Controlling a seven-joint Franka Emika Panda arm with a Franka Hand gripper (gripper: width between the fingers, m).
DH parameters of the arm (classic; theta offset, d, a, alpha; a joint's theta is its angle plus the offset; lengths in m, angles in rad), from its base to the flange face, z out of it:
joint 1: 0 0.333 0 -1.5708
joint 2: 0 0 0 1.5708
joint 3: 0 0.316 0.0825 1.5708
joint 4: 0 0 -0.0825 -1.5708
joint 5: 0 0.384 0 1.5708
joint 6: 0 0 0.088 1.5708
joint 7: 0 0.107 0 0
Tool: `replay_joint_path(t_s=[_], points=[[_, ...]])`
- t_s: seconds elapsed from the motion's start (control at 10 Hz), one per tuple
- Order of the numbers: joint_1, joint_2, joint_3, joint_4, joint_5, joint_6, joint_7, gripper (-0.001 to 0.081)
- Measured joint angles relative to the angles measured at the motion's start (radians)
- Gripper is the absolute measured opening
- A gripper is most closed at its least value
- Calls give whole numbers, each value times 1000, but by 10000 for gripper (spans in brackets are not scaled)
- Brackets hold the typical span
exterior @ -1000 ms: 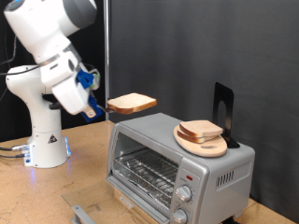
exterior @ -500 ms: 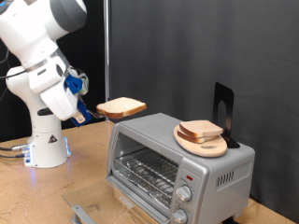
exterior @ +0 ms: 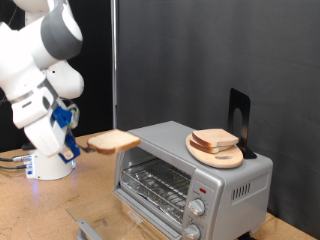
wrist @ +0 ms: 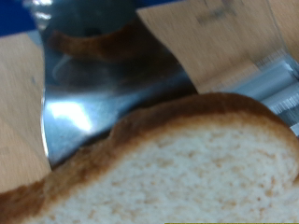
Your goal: Make a piece of toast with the oven
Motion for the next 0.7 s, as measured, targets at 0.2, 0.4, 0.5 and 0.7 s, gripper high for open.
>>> replay_joint_path(t_s=[0.2, 0.4, 0.5, 0.7], points=[[2, 65, 5, -5, -15, 77, -2, 368], [3, 115, 9, -4, -11, 116, -7, 368], [3, 132, 14, -5, -8, 133, -8, 368], [8, 154, 30, -15, -2, 173, -8, 368]])
